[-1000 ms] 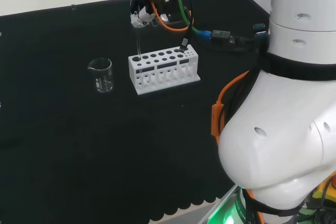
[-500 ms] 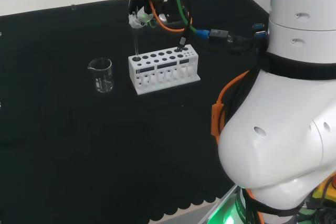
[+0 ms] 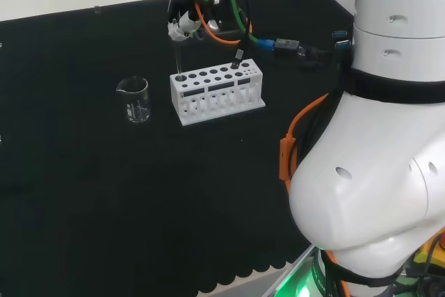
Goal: Put the glass rod back on the white test tube rack.
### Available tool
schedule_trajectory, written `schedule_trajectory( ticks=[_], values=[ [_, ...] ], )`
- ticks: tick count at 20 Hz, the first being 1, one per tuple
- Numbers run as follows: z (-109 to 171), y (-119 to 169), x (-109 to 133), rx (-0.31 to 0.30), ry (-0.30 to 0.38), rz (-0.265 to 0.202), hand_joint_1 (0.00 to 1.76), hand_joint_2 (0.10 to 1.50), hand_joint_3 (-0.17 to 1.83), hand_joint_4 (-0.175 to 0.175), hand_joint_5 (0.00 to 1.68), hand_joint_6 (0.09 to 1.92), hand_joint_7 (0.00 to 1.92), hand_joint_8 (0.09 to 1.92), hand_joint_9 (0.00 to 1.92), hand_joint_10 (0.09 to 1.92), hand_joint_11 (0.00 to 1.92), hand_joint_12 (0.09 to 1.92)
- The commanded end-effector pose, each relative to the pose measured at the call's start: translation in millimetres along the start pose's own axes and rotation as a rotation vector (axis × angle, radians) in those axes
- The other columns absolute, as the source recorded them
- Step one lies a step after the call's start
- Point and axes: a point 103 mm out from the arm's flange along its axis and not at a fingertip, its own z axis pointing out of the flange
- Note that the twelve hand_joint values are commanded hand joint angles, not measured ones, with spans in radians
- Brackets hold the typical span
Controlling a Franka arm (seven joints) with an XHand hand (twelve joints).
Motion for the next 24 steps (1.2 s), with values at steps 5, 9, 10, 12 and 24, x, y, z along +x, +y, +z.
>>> schedule_trajectory(
  ticks=[5,9,10,12,24],
  values=[
    [4.0,0.5,2.3,0.014,0.013,-0.012,1.18,1.15,-0.17,-0.175,1.08,0.86,1.59,0.39,1.78,0.23,1.80,0.70],
    [2.0,0.0,2.2,0.014,0.016,-0.020,1.17,1.16,-0.17,-0.175,1.03,0.93,1.57,0.39,1.79,0.20,1.86,0.67],
    [1.4,-0.2,1.7,0.015,0.016,-0.020,1.17,1.14,-0.17,-0.175,0.96,0.93,1.56,0.39,1.79,0.20,1.86,0.66],
    [0.3,-0.8,0.8,0.013,0.018,-0.019,1.18,1.09,-0.17,-0.175,0.87,0.92,1.55,0.39,1.80,0.19,1.86,0.65],
    [-0.9,-1.6,3.7,0.021,0.026,-0.025,1.13,1.00,-0.17,-0.175,0.71,0.90,1.52,0.38,1.87,0.15,1.87,0.66]
  ],
)
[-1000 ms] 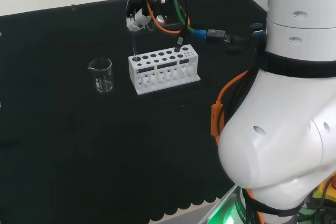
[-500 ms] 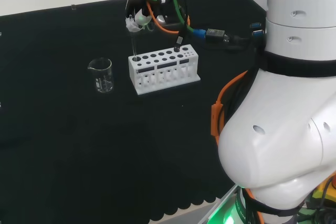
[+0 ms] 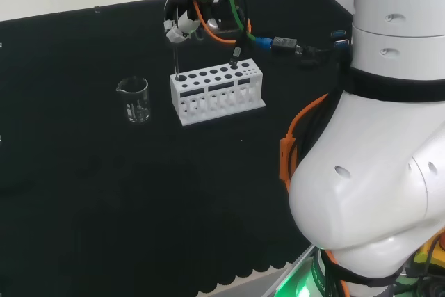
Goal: Put the glass rod back on the white test tube rack.
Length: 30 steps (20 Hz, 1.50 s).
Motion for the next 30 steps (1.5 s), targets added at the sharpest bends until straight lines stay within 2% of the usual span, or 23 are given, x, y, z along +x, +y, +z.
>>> schedule_trajectory(
  ticks=[1,11,16,22,30],
  values=[
    [-0.8,-0.8,0.0,-0.003,0.000,-0.002,1.13,1.00,-0.17,-0.175,0.71,0.90,1.52,0.38,1.87,0.14,1.87,0.67],
    [-12.1,-5.4,0.3,-0.014,0.000,-0.004,1.12,0.98,-0.17,-0.175,0.65,0.88,1.50,0.38,1.91,0.14,1.87,0.67],
    [-28.3,-12.2,0.6,-0.025,0.000,0.001,1.11,0.97,-0.17,-0.175,0.62,0.87,1.49,0.38,1.92,0.14,1.87,0.68],
    [-31.4,-14.2,-0.4,-0.034,-0.003,0.009,1.11,0.96,-0.17,-0.175,0.63,0.87,1.48,0.39,1.92,0.18,1.87,0.69],
    [-55.5,-29.2,-0.1,-0.052,-0.006,0.025,1.11,0.97,-0.17,-0.175,0.64,0.86,1.48,0.41,1.92,0.21,1.88,0.71]
  ],
)
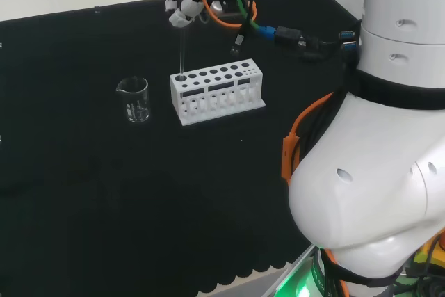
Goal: Put the glass rod back on the white test tube rack.
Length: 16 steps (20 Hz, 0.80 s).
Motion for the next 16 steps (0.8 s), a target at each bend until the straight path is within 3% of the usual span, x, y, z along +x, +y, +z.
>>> schedule_trajectory(
  ticks=[1,16],
  values=[
    [-18.2,-12.6,-0.7,-0.012,-0.001,0.017,1.11,0.97,-0.17,-0.175,0.64,0.86,1.48,0.41,1.92,0.21,1.88,0.71],
    [-36.7,-32.8,4.6,-0.038,-0.001,0.031,1.10,0.97,-0.17,-0.175,0.68,0.85,1.48,0.42,1.92,0.23,1.89,0.72]
  ],
)
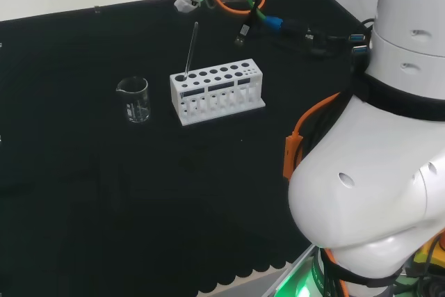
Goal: Put the glass rod back on the white test tube rack.
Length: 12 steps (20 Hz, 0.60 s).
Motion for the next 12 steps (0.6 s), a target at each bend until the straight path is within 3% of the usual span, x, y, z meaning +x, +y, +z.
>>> schedule_trajectory(
  ticks=[1,12],
  values=[
    [-6.9,-9.0,3.8,-0.010,0.003,0.002,1.10,0.97,-0.17,-0.175,0.69,0.85,1.48,0.42,1.92,0.24,1.89,0.72],
    [-11.0,-23.6,7.5,-0.025,0.005,0.001,1.10,0.98,-0.17,-0.175,0.70,0.84,1.47,0.42,1.92,0.25,1.89,0.72]
  ],
)
